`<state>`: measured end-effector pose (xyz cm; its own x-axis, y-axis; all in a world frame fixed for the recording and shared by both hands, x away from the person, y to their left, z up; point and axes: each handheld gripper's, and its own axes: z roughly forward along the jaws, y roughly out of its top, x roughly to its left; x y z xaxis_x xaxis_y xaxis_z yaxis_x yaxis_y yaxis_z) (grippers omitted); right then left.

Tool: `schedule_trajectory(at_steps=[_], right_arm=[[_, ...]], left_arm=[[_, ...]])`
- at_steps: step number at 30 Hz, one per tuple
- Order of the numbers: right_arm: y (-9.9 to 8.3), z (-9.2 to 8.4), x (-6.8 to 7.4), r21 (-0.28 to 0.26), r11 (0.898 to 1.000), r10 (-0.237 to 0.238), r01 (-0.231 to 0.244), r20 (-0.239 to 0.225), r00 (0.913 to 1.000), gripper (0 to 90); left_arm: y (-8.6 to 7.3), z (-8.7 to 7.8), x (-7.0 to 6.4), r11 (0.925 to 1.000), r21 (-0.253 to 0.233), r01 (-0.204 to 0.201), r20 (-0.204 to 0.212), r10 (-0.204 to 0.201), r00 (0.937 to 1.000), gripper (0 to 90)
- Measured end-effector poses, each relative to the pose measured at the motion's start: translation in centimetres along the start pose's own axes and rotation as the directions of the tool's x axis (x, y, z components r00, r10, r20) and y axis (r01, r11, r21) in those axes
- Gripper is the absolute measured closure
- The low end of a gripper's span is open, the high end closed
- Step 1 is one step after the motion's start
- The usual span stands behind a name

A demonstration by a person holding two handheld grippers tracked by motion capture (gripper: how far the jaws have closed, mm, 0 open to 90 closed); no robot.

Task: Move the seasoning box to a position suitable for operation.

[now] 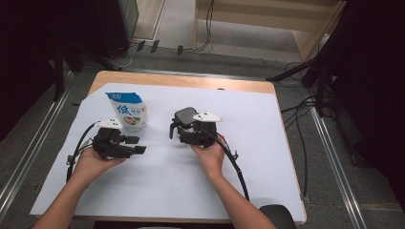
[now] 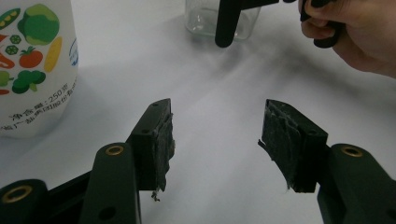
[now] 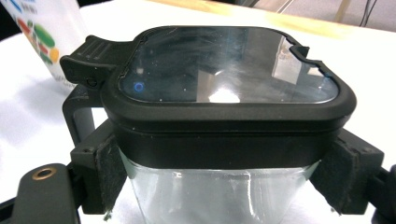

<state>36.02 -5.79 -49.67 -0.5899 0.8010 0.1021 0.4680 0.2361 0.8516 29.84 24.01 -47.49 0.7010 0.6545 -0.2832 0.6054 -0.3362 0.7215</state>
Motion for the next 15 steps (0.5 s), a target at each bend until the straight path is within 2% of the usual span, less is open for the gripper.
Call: schedule_trajectory(at_steps=[3,10,15], right_arm=[[-0.4,0.4,0.4,0.018,1.0,-0.008,0.008,-0.007,0.9999,16.2],[-1.4,0.4,1.0,-0.009,0.999,-0.031,0.031,0.003,0.9995,16.0],[-1.8,0.2,1.4,0.009,0.998,-0.055,0.055,0.015,0.9984,15.6]], left_arm=[[0.1,0.2,0.1,1.0,0.005,-0.005,0.002,0.005,1.0,44.0],[0.4,0.6,0.0,0.9999,0.002,-0.016,0.013,0.016,0.9998,44.0],[0.7,0.9,0.0,0.9998,0.005,-0.019,0.014,0.019,0.9997,44.0]])
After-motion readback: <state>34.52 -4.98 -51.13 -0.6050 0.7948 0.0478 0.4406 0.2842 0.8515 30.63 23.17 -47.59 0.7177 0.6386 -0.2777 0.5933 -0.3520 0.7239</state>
